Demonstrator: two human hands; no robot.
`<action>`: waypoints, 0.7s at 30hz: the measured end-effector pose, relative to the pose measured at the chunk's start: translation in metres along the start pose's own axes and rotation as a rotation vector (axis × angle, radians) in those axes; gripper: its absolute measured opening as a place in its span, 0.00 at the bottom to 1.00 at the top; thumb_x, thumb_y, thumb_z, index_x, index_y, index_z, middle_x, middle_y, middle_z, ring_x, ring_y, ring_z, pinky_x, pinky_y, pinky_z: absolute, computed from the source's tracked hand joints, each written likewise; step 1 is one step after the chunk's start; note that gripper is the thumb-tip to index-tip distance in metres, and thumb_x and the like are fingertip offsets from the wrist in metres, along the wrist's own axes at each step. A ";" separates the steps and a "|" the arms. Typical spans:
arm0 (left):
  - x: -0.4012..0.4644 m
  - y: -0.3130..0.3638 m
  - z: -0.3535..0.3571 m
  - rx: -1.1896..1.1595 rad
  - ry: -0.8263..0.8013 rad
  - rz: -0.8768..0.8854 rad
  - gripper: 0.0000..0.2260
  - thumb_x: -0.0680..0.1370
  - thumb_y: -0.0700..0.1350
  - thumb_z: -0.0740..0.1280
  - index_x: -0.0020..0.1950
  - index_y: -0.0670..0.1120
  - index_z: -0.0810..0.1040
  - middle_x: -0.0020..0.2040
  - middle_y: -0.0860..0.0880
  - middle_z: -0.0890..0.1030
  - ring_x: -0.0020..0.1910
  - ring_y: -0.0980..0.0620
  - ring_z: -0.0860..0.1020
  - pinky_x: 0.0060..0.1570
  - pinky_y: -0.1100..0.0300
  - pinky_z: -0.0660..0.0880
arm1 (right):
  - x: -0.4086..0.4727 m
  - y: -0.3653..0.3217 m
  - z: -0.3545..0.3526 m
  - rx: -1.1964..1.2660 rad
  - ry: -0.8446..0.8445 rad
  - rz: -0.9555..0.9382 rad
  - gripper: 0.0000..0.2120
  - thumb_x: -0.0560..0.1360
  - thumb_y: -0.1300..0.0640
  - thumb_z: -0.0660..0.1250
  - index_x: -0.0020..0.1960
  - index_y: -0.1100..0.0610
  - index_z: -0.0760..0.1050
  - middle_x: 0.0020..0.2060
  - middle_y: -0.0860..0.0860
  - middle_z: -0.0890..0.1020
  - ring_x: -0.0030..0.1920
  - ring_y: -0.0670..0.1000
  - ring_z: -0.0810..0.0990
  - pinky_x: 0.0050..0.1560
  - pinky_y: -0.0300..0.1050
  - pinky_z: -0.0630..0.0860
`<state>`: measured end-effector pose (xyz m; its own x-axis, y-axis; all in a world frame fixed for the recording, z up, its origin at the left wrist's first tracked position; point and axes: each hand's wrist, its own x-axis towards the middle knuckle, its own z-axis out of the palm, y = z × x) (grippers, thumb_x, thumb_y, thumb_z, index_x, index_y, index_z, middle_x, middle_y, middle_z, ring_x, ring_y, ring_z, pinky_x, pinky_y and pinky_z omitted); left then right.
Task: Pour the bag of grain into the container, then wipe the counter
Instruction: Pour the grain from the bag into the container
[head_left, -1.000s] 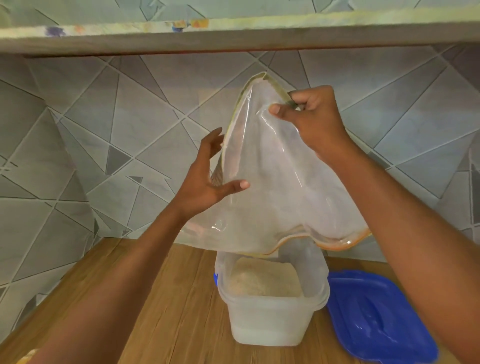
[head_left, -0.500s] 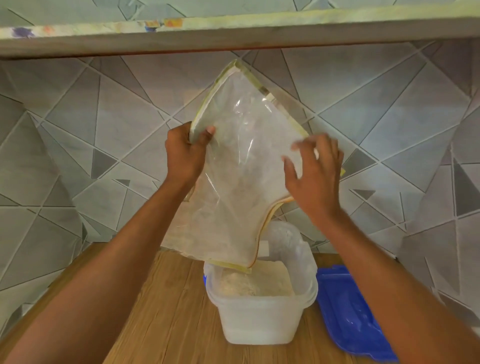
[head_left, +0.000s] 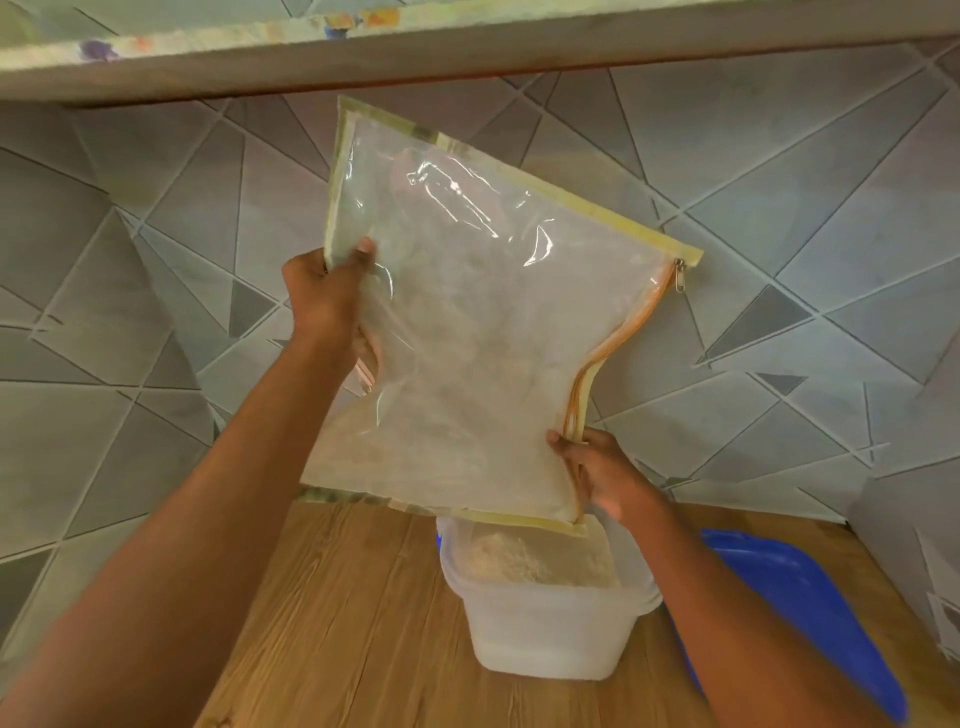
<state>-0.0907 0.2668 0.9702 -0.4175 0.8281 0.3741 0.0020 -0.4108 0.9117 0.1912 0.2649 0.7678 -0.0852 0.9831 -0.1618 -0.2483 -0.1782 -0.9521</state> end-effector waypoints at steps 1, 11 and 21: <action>0.002 -0.003 -0.006 0.003 0.021 -0.023 0.13 0.75 0.47 0.74 0.42 0.36 0.79 0.36 0.41 0.77 0.32 0.47 0.78 0.33 0.56 0.75 | 0.001 0.001 0.002 -0.018 -0.009 -0.037 0.20 0.68 0.58 0.78 0.57 0.64 0.81 0.51 0.57 0.87 0.57 0.60 0.84 0.53 0.51 0.82; -0.007 -0.052 -0.074 0.020 0.292 -0.316 0.11 0.76 0.47 0.74 0.41 0.44 0.75 0.34 0.44 0.77 0.29 0.46 0.77 0.27 0.58 0.74 | 0.002 -0.020 0.012 -0.380 -0.053 -0.211 0.05 0.72 0.63 0.76 0.47 0.56 0.84 0.43 0.50 0.87 0.47 0.53 0.85 0.52 0.49 0.80; -0.054 -0.102 -0.173 -0.045 0.535 -0.450 0.26 0.76 0.49 0.75 0.63 0.30 0.75 0.49 0.34 0.80 0.31 0.46 0.79 0.23 0.61 0.75 | 0.028 -0.043 0.080 -0.769 -0.249 -0.288 0.13 0.72 0.62 0.77 0.35 0.50 0.77 0.27 0.38 0.79 0.32 0.37 0.77 0.39 0.38 0.72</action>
<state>-0.2253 0.1978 0.8279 -0.7588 0.6247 -0.1842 -0.3095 -0.0969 0.9460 0.1226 0.2971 0.8252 -0.3509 0.9321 0.0896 0.4229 0.2431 -0.8729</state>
